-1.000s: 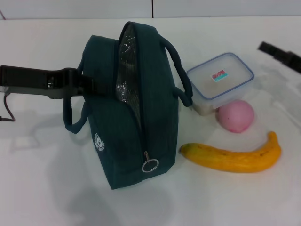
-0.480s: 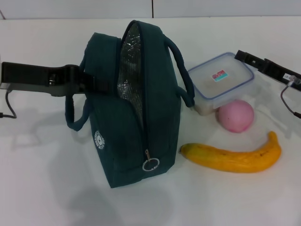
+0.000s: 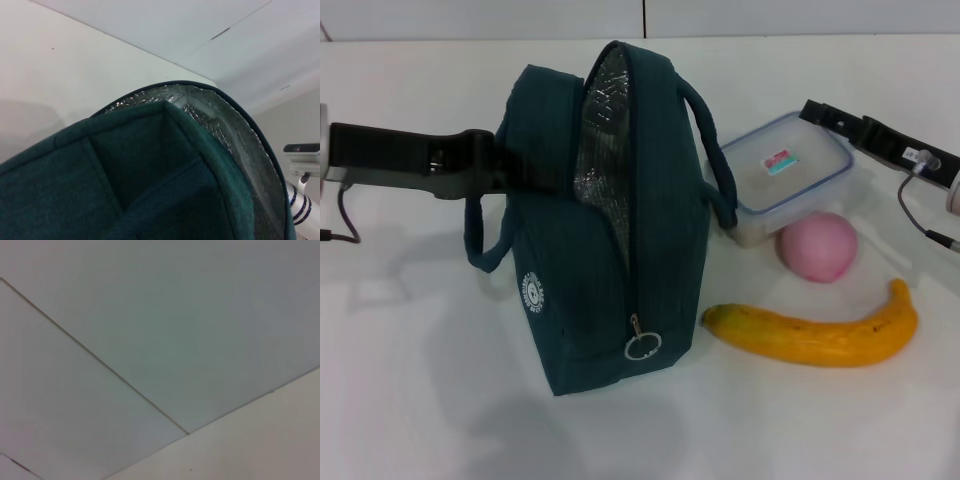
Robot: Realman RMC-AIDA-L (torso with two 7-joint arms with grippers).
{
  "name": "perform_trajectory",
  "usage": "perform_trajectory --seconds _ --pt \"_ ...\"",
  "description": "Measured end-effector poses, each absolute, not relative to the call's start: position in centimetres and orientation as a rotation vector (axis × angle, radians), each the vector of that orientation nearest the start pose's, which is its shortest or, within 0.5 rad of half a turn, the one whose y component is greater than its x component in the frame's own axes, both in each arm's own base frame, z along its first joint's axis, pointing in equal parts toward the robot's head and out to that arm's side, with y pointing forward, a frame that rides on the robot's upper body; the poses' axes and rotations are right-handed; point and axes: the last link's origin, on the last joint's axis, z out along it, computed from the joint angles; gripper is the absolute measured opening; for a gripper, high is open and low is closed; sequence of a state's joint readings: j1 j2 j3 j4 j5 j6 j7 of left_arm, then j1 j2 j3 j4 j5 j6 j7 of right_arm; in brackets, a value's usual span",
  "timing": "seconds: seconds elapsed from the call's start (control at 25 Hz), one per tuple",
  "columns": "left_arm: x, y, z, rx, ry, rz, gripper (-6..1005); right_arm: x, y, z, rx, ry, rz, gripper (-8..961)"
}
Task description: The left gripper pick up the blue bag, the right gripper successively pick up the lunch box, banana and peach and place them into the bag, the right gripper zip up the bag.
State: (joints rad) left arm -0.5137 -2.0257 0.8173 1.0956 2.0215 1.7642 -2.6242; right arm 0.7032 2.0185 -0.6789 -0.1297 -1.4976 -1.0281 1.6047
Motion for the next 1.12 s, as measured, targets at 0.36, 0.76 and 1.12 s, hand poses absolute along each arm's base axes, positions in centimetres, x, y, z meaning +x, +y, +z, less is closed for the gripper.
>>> perform_trajectory --seconds 0.36,0.76,1.12 --pt "-21.9 33.5 6.8 -2.481 -1.792 -0.568 31 26.8 38.8 -2.8 -1.992 1.537 1.123 779" --pt "-22.0 33.4 6.8 -2.484 -1.789 -0.569 31 25.8 38.2 -2.9 -2.016 1.593 1.209 779" --pt "-21.9 33.4 6.7 -2.49 -1.787 -0.563 31 25.4 37.8 -3.6 -2.021 1.632 1.233 705"
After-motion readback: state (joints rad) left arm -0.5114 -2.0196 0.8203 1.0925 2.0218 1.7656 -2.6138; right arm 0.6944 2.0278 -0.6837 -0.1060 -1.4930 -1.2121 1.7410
